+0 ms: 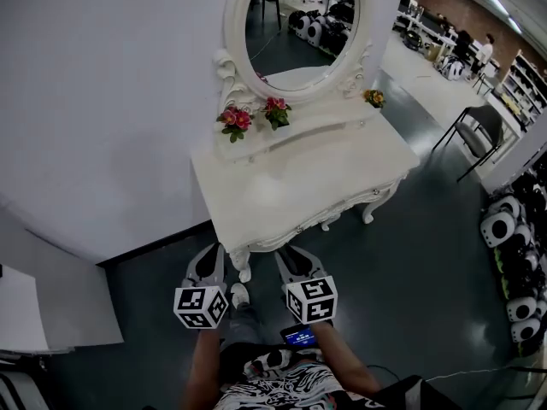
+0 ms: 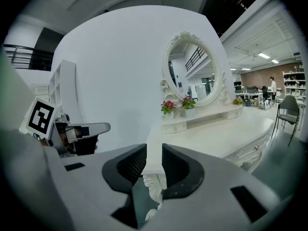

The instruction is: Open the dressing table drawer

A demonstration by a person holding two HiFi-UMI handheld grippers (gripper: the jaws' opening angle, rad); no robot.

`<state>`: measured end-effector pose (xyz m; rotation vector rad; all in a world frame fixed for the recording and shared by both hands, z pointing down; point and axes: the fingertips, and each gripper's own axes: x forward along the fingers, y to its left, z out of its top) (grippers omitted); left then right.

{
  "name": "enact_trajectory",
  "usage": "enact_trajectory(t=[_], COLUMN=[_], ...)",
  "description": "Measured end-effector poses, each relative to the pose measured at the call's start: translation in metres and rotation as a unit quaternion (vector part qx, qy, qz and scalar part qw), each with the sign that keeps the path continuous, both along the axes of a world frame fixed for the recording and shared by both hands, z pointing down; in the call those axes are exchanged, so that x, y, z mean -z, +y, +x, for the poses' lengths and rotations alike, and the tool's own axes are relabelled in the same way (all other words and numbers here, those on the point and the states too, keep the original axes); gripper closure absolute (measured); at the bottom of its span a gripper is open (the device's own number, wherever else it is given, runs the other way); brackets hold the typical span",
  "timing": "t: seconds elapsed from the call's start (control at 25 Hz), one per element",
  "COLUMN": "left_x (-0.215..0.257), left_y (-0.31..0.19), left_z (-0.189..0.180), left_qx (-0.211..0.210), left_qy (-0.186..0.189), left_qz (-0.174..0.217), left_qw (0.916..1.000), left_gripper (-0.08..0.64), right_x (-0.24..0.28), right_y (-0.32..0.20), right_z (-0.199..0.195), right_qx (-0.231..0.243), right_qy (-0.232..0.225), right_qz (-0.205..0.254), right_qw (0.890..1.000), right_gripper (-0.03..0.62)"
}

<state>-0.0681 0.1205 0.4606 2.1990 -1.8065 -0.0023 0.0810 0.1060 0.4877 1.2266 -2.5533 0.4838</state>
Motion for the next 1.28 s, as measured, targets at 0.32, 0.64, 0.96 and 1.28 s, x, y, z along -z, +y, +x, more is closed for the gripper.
enact_trajectory(t=[0.32, 0.64, 0.96, 1.28], left_x=[-0.028, -0.057, -0.085, -0.117], left_y=[-0.14, -0.236, -0.279, -0.306], left_z=[-0.059, -0.08, -0.082, -0.075], left_qx=[-0.053, -0.114, -0.126, -0.116], left_qy=[-0.013, -0.006, -0.001, -0.003], left_qz=[-0.032, -0.058, -0.083, -0.119], left_qw=[0.998, 0.9918, 0.9886, 0.9861], left_gripper=[0.558, 0.558, 0.558, 0.558], right_x=[-0.025, -0.04, -0.065, -0.098], right_y=[-0.131, -0.219, -0.262, -0.3], right_z=[-0.059, -0.101, -0.111, -0.118], right_qx=[-0.044, -0.07, -0.068, -0.041], right_qy=[0.041, 0.074, 0.089, 0.102], right_qz=[-0.024, -0.035, -0.055, -0.076], right_qw=[0.998, 0.994, 0.992, 0.991], right_gripper=[0.489, 0.486, 0.479, 0.463])
